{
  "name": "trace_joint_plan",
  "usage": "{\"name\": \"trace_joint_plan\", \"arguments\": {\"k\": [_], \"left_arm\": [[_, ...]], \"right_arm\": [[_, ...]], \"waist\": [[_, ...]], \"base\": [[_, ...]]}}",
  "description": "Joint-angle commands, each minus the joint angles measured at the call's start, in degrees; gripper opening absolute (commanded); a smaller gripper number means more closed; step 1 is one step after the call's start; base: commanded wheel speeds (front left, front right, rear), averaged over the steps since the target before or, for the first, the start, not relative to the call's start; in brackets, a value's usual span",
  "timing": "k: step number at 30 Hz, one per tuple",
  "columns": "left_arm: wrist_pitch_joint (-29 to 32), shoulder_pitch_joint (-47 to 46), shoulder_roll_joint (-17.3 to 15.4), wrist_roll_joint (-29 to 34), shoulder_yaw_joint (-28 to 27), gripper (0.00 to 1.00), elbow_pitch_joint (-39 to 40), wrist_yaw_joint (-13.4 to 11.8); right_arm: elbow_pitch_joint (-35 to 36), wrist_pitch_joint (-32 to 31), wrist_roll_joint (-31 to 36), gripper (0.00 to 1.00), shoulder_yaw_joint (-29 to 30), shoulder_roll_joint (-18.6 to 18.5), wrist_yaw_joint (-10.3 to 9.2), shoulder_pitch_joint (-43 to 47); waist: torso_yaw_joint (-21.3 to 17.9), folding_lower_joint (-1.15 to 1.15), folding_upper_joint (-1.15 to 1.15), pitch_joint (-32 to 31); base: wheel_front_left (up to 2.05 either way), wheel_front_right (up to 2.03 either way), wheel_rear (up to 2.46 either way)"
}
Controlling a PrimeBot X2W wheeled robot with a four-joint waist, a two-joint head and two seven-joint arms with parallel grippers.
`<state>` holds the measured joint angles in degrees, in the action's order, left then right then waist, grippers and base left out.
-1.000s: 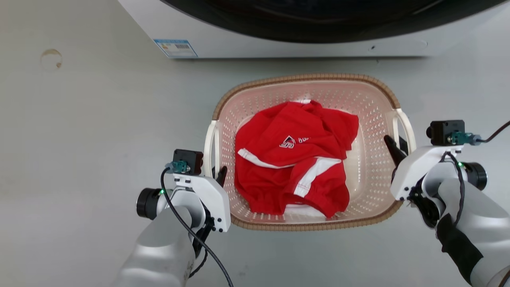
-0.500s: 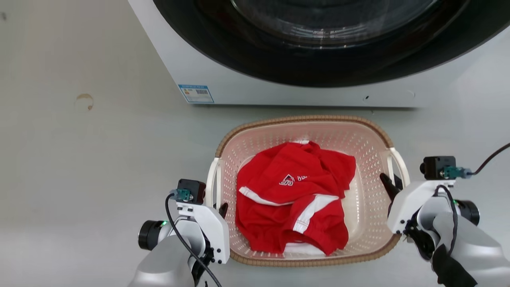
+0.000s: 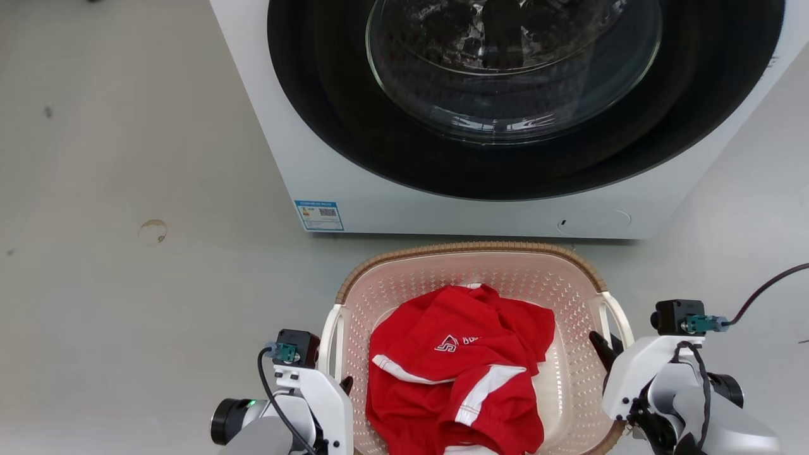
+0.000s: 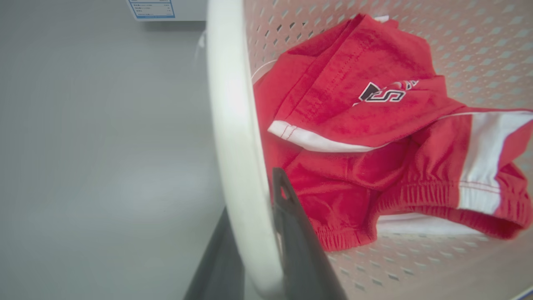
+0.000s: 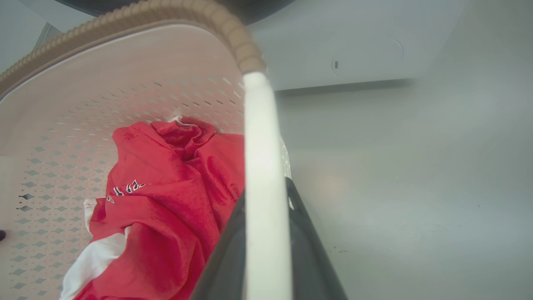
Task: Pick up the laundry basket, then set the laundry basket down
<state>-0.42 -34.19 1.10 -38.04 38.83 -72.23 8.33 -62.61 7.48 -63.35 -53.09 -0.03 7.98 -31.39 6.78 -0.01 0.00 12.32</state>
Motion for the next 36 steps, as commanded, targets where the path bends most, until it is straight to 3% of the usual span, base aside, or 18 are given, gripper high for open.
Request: {"name": "trace_joint_plan", "arguments": {"k": [1,17,36], "left_arm": [[0.28,1.44,-8.09,-0.55,-1.14,0.00,-1.47,-0.86],[7.88,9.50,-11.81,-6.45,3.98,0.00,2.87,-0.85],[14.00,7.72,-14.89,-13.10,8.63,0.00,4.87,-0.85]], "right_arm": [[-2.37,0.23,-0.66,0.00,0.11,-6.21,-0.49,0.17],[-5.95,-4.68,-4.19,0.00,-2.95,-3.98,-0.49,4.73],[-8.41,-7.03,-4.24,0.00,-6.22,-2.89,-0.49,2.17]], "waist": [[-0.81,0.01,0.00,-1.30],[-4.72,0.01,0.00,-11.62],[-6.36,0.01,0.00,-13.23]], "base": [[0.00,0.00,0.00],[0.00,0.00,0.00],[0.00,0.00,0.00]]}}
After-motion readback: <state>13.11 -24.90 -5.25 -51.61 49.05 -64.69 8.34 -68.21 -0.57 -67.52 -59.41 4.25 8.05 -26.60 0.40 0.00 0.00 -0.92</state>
